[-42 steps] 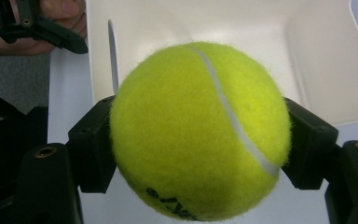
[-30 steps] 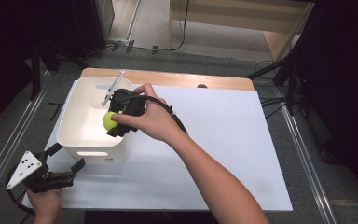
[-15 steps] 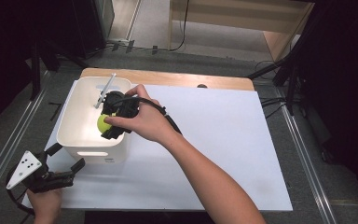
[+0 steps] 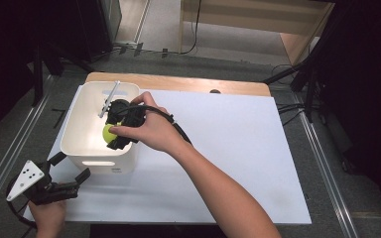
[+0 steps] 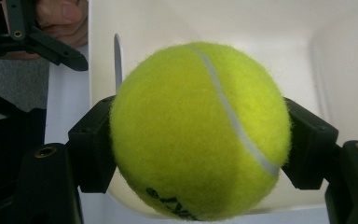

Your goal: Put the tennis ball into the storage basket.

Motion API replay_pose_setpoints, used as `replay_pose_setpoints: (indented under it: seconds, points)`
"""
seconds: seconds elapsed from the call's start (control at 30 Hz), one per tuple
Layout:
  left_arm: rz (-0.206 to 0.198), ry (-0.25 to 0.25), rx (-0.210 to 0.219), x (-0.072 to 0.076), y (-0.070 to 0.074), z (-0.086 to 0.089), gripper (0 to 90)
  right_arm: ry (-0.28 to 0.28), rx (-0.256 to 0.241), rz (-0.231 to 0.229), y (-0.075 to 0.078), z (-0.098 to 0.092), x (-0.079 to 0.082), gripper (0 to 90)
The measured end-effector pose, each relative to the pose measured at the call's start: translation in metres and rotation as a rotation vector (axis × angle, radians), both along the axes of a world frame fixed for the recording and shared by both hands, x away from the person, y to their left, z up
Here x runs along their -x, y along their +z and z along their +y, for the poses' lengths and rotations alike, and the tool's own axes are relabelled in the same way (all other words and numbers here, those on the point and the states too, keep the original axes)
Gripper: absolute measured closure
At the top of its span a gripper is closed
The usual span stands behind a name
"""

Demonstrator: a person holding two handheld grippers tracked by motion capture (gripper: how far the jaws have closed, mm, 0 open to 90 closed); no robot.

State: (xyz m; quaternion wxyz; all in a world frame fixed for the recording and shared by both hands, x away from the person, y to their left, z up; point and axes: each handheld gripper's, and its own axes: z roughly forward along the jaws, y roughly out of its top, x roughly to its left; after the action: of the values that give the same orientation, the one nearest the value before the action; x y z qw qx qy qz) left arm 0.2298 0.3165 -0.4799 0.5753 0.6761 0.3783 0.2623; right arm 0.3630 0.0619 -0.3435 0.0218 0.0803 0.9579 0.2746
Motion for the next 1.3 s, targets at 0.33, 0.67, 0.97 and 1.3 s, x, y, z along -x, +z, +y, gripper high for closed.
replay_pose_setpoints:
  seconds: [0.33, 0.67, 0.97, 1.3]
  points:
    - [0.0, 0.0, 0.0, 0.0, 0.0, 0.0, 0.0, -0.001, 0.021, 0.0, -0.006, 0.005, 0.0, 23.3]
    - [0.0, -0.002, 0.0, 0.0, 0.0, 0.0, 0.0, 0.001, 0.035, 0.004, -0.013, 0.009, -0.001, 23.3]
    - [0.0, -0.002, 0.001, 0.0, 0.0, 0.0, 0.0, 0.002, 0.046, 0.007, -0.018, 0.009, -0.001, 23.3]
    - [0.0, -0.001, 0.001, 0.0, 0.0, 0.0, 0.0, 0.001, 0.068, 0.007, -0.023, 0.01, -0.001, 23.3]
